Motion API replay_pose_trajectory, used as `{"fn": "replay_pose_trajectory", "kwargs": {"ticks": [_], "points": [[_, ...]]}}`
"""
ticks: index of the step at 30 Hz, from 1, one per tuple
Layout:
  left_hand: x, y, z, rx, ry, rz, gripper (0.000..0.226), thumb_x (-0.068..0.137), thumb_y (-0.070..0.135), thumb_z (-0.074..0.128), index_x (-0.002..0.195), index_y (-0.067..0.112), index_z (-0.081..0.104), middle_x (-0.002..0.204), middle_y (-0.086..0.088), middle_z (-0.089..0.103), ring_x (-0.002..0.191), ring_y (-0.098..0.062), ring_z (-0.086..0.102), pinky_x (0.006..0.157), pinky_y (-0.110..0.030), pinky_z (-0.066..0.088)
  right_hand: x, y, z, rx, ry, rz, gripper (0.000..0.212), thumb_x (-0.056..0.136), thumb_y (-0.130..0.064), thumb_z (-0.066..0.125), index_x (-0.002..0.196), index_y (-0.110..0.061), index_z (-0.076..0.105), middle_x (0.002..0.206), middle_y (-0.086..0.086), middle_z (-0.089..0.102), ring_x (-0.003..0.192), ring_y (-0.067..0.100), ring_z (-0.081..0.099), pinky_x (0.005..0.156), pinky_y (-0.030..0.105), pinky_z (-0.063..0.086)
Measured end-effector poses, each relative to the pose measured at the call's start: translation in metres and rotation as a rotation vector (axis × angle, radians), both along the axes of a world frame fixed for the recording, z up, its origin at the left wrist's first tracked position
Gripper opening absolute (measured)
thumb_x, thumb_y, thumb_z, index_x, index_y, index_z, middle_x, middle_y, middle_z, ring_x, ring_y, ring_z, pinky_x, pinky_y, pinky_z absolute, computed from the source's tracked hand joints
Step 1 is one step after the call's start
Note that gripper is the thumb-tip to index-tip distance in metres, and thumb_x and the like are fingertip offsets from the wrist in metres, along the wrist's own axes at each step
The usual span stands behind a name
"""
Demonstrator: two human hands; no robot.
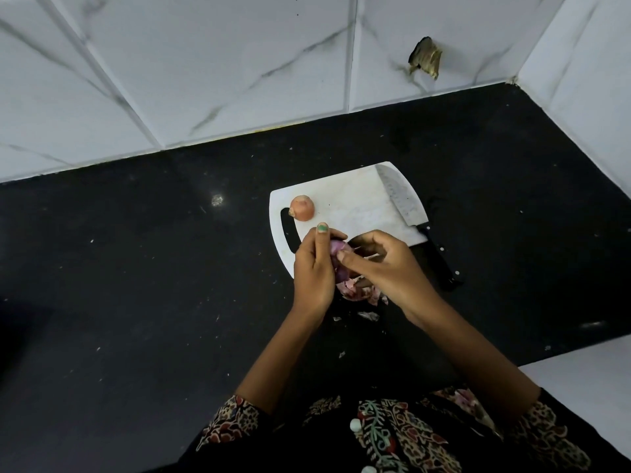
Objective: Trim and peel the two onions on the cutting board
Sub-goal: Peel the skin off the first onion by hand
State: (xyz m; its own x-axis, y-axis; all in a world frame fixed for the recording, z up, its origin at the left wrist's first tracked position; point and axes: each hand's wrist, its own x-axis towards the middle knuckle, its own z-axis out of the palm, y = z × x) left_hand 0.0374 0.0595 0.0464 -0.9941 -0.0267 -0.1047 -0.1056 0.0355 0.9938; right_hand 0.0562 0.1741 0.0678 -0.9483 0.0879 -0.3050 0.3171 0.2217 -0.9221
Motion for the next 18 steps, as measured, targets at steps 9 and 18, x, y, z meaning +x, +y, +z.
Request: {"fn": "replay_pose_trajectory", "kwargs": {"ticks": [9,18], "points": [[-0.0026,-0.0010,-0.0060,0.012,-0.008,0.026,0.039,0.104,0.028,0.032,0.084,0.017,0.063,0.087,-0.012,0.066,0.086,-0.026,0.065,0.079,-0.037,0.052,-0.0015,0.0009,-0.0012,-0.032,0.021,-0.049,0.013,0.077,-0.008,0.068,0.087,-0.017,0.071,0.083,0.003,0.073,0.080,0.019,0.071,0.077,0.038,0.059],[-0.0026,-0.0025,-0.0059,0.046,-0.064,0.110,0.038,0.104,0.029,0.034,0.090,0.008,0.063,0.082,-0.010,0.066,0.077,-0.016,0.063,0.072,-0.031,0.053,0.0047,-0.0019,-0.0021,-0.030,0.125,-0.095,0.014,0.081,-0.025,0.073,0.088,-0.014,0.068,0.084,0.002,0.071,0.077,0.016,0.070,0.069,0.028,0.057]]}}
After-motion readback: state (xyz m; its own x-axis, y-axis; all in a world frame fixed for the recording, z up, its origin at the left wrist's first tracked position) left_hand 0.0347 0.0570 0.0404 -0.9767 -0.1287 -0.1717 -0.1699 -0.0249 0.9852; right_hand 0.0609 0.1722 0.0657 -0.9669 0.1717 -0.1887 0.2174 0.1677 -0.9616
